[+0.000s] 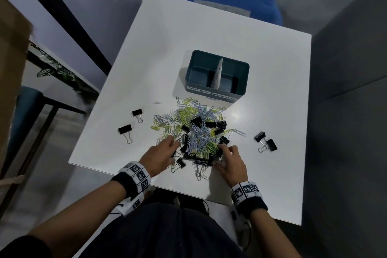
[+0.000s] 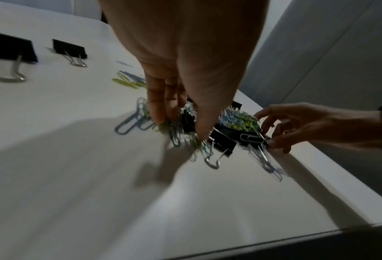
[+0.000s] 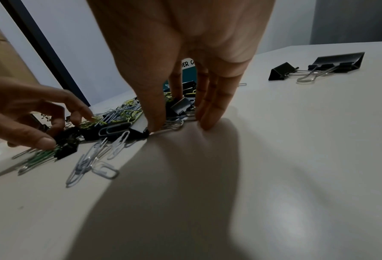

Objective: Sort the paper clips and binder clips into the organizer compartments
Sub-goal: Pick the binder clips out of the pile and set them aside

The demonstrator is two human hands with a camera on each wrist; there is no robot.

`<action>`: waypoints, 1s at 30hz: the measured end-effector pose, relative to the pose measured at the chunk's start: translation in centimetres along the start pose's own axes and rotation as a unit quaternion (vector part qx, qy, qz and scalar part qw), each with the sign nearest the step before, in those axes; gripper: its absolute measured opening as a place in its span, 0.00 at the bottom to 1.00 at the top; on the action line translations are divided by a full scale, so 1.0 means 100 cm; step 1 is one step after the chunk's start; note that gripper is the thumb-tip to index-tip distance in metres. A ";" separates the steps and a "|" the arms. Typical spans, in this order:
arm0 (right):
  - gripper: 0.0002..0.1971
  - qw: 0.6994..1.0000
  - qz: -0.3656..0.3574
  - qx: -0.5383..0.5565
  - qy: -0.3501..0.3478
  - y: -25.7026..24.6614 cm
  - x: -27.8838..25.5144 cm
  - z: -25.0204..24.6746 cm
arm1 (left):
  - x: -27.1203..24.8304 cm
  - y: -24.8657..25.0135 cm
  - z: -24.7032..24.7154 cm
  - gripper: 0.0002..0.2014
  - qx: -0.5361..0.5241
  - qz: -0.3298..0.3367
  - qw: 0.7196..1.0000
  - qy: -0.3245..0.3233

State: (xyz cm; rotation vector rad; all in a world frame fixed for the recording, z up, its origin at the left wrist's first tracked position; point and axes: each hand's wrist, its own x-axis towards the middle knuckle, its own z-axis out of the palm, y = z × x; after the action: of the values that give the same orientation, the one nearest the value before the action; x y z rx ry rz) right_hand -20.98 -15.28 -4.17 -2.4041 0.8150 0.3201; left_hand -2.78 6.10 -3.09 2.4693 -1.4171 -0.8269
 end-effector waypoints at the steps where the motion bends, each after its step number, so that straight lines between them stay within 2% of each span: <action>1: 0.29 1.000 0.001 0.006 0.001 0.000 0.002 0.000 | 0.004 0.001 0.002 0.18 -0.003 0.001 1.000 0.010; 3: 0.27 1.000 0.008 0.018 0.002 0.000 0.006 0.000 | 0.011 0.003 0.004 0.13 -0.009 -0.009 1.000 0.026; 8: 0.22 0.998 0.044 0.036 0.032 0.002 0.016 -0.004 | 0.025 0.007 -0.002 0.10 -0.038 -0.010 0.997 0.063; 14: 0.23 0.999 0.027 -0.005 0.030 0.009 0.023 -0.002 | 0.022 0.006 -0.022 0.08 -0.102 -0.006 0.988 0.117; 18: 0.19 0.999 0.020 -0.007 0.026 0.011 0.023 -0.006 | 0.005 -0.018 -0.040 0.06 -0.180 -0.087 0.964 0.175; 21: 0.18 0.999 0.022 -0.014 0.035 0.011 0.023 -0.012 | -0.015 -0.052 -0.042 0.07 -0.188 -0.196 0.939 0.211; 24: 0.20 0.998 0.010 0.015 0.066 0.013 0.023 -0.021 | -0.031 -0.078 -0.039 0.07 -0.198 -0.296 0.913 0.201; 27: 0.20 0.991 0.011 0.095 0.094 0.019 0.024 -0.039 | -0.037 -0.096 -0.034 0.08 -0.226 -0.331 0.898 0.180; 30: 0.18 0.988 0.016 0.109 0.109 0.038 0.023 -0.053 | -0.040 -0.102 -0.032 0.12 -0.164 -0.323 0.913 0.189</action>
State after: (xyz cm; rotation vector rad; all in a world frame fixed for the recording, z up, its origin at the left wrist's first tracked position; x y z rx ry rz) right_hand -21.31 -22.03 -2.50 -2.2455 0.9351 -0.0212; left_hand 4.94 14.50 -3.13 2.6292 -0.2880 -0.5629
